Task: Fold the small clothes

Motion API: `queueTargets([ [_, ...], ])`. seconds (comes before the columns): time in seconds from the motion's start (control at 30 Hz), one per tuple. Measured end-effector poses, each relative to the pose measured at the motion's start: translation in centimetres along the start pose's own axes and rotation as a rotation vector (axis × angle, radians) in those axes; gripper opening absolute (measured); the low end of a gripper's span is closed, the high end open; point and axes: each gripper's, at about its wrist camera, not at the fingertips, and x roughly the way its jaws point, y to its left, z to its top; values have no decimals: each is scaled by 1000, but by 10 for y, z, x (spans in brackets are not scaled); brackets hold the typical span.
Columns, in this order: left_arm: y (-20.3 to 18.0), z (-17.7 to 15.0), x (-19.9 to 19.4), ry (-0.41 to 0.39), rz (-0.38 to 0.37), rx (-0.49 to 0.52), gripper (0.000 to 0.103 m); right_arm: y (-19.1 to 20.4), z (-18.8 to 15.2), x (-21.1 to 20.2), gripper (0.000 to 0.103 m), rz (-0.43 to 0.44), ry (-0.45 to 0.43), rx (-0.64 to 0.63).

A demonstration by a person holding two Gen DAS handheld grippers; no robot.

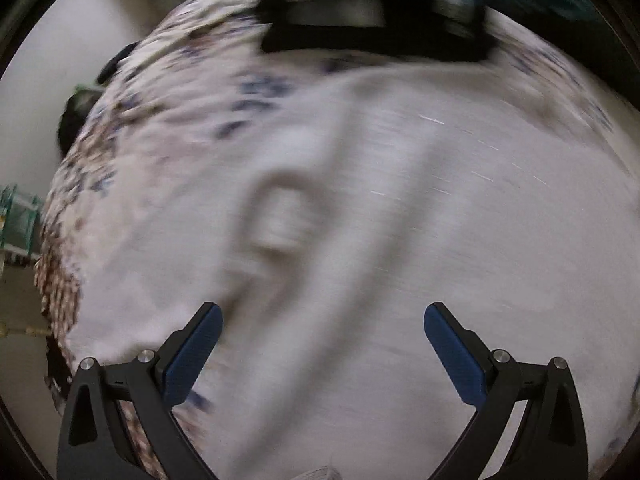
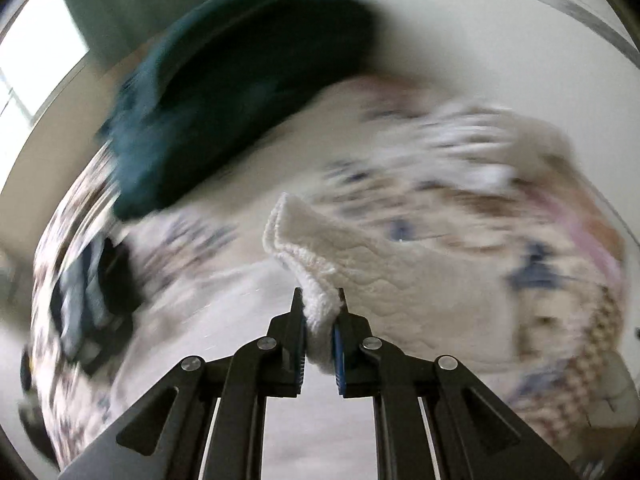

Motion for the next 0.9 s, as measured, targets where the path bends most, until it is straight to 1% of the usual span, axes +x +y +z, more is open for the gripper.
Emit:
queueTargets([
  [0.07,31,3,10,5,27,-35,103,75,-28,32,11,36,41,-111],
  [0.13,56,2,21,18,45,-72,103,141,-65,64,11,51,88,-211],
  [0.17,69,6,29,26,52,-85,103,175,-91,82,11,55,117,-275],
  [0.2,82,5,36,33,54,-101,103,196,-105,93,11,55,128,-319],
  [0.27,97,2,43,45,56,-128,103,248,-148,111,11,49,142,-442],
  [0.37,120,1,56,57,49,-158,103,289,-194,117,11,53,139,-551],
  [0.47,133,-1,65,74,34,-174,103,315,-221,120,11,59,157,-589],
  [0.53,138,-2,69,84,25,-185,103,323,-231,120,11,56,160,-597],
  [0.67,143,-2,73,91,5,-201,103,330,-230,123,11,40,195,-612],
  [0.7,144,-1,74,93,-1,-201,103,328,-228,123,12,37,225,-619],
  [0.73,146,-1,74,94,-10,-202,103,326,-223,125,14,39,262,-610],
  [0.77,149,-1,72,93,-19,-204,103,322,-219,122,15,60,282,-589],
  [0.8,153,-3,69,89,-31,-210,103,315,-214,119,23,92,305,-560],
  [0.83,158,-5,65,85,-43,-218,103,306,-207,114,41,113,318,-529],
  [0.87,164,-9,60,84,-51,-228,103,291,-197,105,52,115,319,-486],
  [0.9,171,-14,54,82,-60,-242,103,279,-191,97,71,116,315,-455],
])
